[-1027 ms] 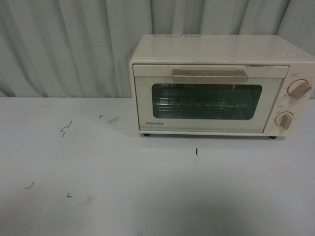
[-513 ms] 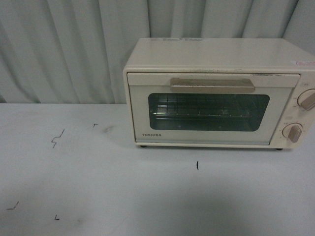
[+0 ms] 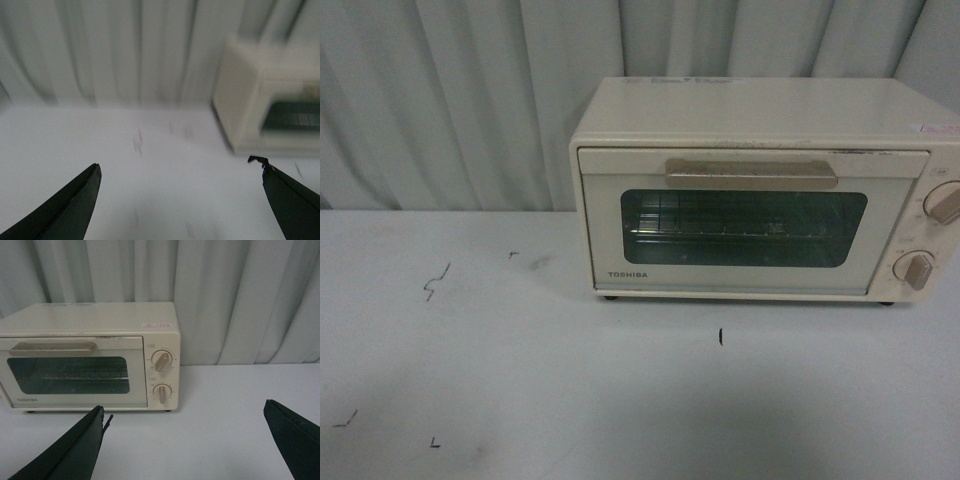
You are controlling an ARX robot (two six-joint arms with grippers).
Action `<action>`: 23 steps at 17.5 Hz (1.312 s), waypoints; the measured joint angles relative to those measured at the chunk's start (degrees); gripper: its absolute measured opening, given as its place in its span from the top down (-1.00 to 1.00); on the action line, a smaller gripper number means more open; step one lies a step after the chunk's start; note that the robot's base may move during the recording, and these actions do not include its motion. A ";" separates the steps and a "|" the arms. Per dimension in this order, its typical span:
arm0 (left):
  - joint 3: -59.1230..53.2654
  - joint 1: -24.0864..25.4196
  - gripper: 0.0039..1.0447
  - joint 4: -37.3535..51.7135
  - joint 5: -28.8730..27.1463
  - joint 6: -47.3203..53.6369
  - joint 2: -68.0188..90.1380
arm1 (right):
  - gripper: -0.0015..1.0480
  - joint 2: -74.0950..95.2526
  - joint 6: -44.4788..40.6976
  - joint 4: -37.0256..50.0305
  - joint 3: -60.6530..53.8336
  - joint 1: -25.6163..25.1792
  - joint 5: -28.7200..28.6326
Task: Open oven
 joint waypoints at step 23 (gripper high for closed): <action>36.85 -34.71 -0.88 47.45 4.00 -59.93 113.33 | -0.87 -0.02 0.00 0.02 0.00 0.00 -0.04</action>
